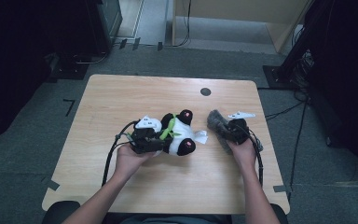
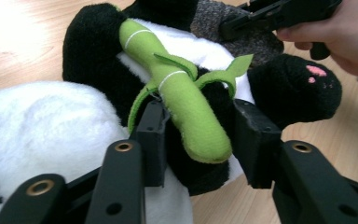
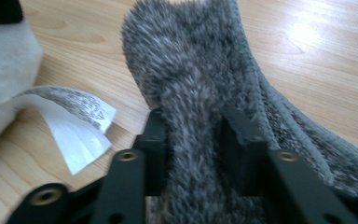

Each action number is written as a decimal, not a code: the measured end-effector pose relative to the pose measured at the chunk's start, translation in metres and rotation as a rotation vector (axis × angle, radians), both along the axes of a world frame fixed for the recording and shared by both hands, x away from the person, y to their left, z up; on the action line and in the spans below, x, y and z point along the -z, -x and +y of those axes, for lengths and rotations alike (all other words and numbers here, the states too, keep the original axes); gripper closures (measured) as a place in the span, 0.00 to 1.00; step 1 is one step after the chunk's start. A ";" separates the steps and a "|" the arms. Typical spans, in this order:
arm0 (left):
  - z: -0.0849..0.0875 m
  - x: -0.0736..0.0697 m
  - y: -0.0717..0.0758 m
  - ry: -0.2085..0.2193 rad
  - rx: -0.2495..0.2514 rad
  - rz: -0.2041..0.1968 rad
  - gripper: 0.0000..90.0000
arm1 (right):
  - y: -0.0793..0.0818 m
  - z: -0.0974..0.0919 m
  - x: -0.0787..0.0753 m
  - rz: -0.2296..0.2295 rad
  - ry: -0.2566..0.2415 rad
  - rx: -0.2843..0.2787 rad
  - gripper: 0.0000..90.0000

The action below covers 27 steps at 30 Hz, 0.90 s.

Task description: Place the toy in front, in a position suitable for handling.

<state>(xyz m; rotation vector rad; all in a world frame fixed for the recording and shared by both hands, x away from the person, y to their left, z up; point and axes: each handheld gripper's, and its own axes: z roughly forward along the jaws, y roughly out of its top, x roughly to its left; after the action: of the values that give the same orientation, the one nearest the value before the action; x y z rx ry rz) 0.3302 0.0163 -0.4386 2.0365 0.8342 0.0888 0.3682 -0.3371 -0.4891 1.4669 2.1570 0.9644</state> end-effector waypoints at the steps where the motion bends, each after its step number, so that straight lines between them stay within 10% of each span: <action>1: 0.000 0.000 0.000 0.000 0.000 0.000 0.63 | 0.000 0.000 0.000 0.000 0.000 0.000 0.75; 27: 0.017 -0.016 0.004 0.057 0.045 -0.016 0.32 | 0.000 -0.006 -0.016 0.049 -0.081 0.008 0.91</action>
<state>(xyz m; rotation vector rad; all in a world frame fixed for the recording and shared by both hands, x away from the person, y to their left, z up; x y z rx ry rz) 0.3259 0.0333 -0.4231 1.9979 0.7716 0.0557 0.3678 -0.3435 -0.4729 1.5507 2.1672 1.0340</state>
